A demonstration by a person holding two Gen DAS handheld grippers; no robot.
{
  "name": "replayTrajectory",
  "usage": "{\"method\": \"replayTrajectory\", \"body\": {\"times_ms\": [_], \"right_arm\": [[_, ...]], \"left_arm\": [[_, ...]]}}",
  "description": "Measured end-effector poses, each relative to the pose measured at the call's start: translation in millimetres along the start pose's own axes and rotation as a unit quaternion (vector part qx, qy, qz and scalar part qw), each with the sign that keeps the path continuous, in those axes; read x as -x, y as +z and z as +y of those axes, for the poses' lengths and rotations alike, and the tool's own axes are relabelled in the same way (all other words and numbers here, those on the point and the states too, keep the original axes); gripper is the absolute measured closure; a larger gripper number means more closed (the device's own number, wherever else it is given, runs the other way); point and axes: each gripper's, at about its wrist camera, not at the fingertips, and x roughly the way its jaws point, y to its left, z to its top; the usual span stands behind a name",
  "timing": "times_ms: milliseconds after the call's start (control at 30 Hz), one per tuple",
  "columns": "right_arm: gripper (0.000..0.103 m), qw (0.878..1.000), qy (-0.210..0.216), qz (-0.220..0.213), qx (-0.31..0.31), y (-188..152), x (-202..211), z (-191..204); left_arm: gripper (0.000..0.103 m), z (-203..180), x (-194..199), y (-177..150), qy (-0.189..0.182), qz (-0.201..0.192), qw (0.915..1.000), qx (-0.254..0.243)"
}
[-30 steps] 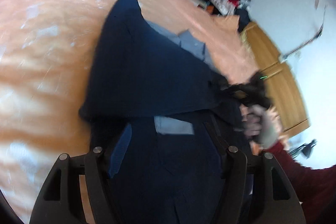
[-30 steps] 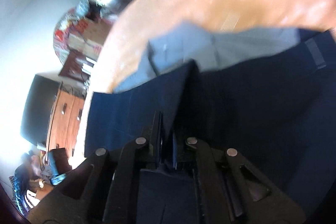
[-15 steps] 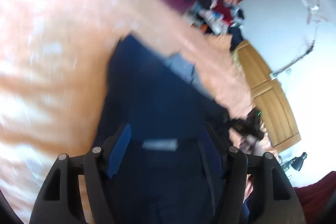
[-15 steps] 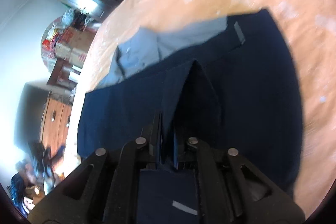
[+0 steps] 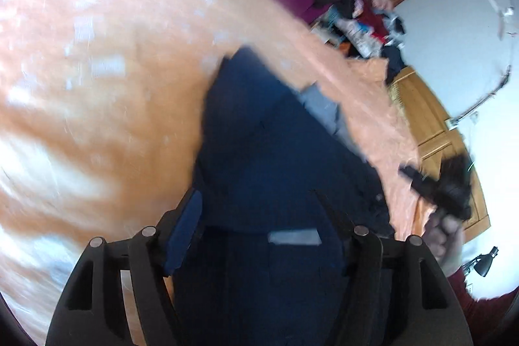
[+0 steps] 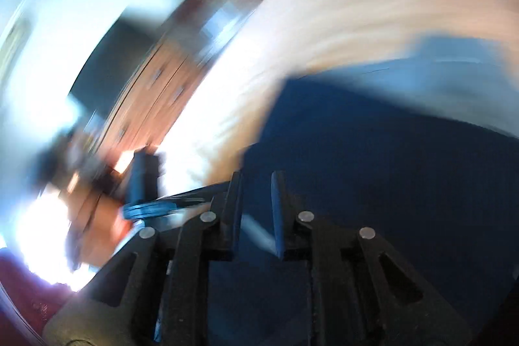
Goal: Fold small clothes
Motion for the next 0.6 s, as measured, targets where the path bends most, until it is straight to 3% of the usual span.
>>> {"method": "replayTrajectory", "body": {"times_ms": [67,167,200,233,300,367,467,533,600], "right_arm": [[0.088,0.991,0.073,0.107,0.018,22.2,-85.5,14.6],[0.088,0.974,0.069,0.217,0.020,34.5,-171.1,3.7],[0.089,0.972,0.054,0.230,0.014,37.8,-184.1,-7.1],[0.103,0.970,0.048,0.237,-0.002,46.1,-196.2,-25.8],[0.103,0.975,0.050,0.215,-0.034,70.4,-201.2,-56.3],[0.103,0.987,0.009,0.153,-0.047,107.0,-191.1,-86.4],[0.103,0.992,-0.041,0.081,-0.092,141.1,-170.8,-127.5],[0.103,0.993,-0.073,0.041,-0.086,151.7,-149.2,-127.6],[0.098,0.994,-0.072,0.001,-0.081,149.1,-116.2,-118.6]], "left_arm": [[0.038,11.4,-5.6,-6.5,-0.001,-0.005,0.9997,0.024],[0.038,5.4,-7.3,-9.8,0.005,-0.014,0.9999,0.005],[0.036,4.6,-9.8,-14.6,0.008,-0.014,0.9999,-0.001],[0.035,1.5,-10.8,-16.1,0.011,-0.015,0.9998,-0.010],[0.034,1.8,-12.1,-18.6,0.012,-0.018,0.9996,-0.017],[0.033,1.0,-12.8,-20.9,0.009,-0.024,0.9995,-0.020],[0.033,2.7,-11.4,-20.3,-0.003,-0.028,0.9995,-0.014],[0.033,9.2,-8.1,-21.2,-0.008,-0.028,0.9995,-0.011],[0.032,9.9,-6.1,-21.1,-0.015,-0.027,0.9995,-0.008]]}}
